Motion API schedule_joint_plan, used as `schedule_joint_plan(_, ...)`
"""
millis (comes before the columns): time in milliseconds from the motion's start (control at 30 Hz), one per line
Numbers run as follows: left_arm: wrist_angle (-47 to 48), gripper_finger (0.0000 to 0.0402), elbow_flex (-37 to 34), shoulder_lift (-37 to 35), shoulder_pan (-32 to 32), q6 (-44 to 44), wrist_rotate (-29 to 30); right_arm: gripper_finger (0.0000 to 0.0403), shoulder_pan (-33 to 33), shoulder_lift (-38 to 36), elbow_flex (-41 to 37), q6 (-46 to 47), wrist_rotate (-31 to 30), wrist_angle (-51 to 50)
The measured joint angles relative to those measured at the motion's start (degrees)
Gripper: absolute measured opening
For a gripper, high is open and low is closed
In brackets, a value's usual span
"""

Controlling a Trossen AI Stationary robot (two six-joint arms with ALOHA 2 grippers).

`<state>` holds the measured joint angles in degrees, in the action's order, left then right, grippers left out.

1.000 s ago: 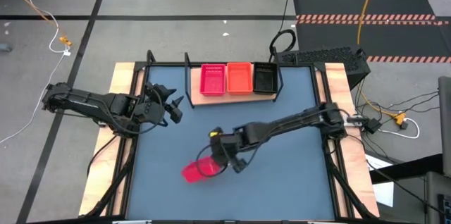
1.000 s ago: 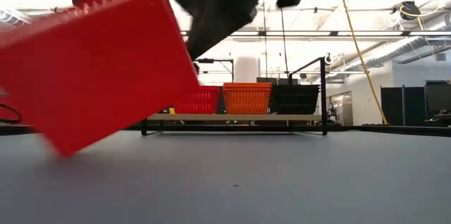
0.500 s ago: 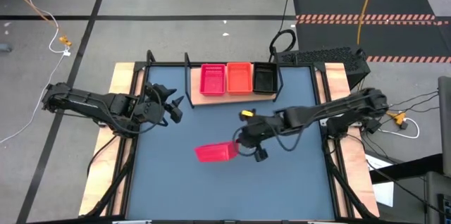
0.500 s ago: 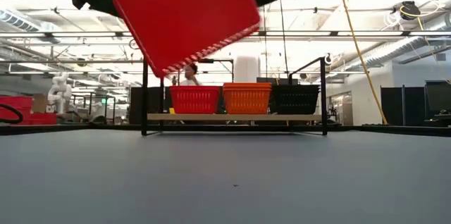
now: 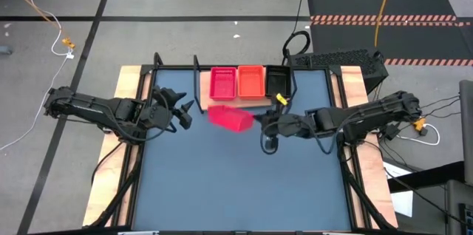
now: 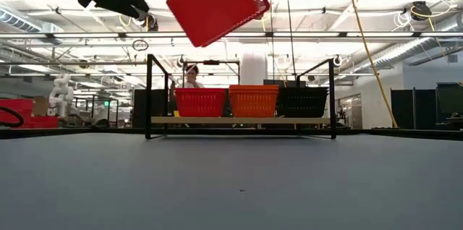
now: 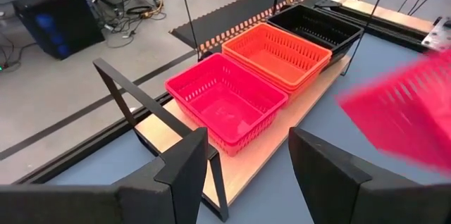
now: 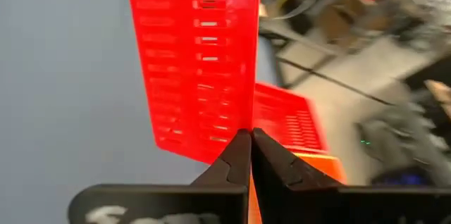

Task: Stack baskets on shelf by color
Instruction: Stack the red bin on the red bin on the shelf

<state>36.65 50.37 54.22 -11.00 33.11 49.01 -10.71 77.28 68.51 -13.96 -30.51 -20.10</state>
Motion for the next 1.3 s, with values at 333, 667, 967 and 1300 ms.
schedule_joint_plan(333, -2.83, 0.02, 0.0, -0.62, 1.62, -5.6, -0.11, 0.0, 5.45, 8.68, 7.61, -5.0, -10.05, 6.82)
schedule_joint_plan(667, 1.41, 0.02, 0.07, -1.57, 1.86, -6.03, -0.94, 0.0, 12.29, 24.48, 17.31, -15.65, -26.64, 6.97)
schedule_joint_plan(967, 2.18, 0.02, 0.07, -2.21, 1.95, -6.01, -0.92, 0.0, 16.08, 31.93, 17.35, -27.52, -26.58, 18.4)
schedule_joint_plan(1300, 2.58, 0.02, 0.04, -2.43, 1.95, -6.04, -0.88, 0.0, 15.28, 34.2, 17.35, -36.36, -18.6, 24.55)
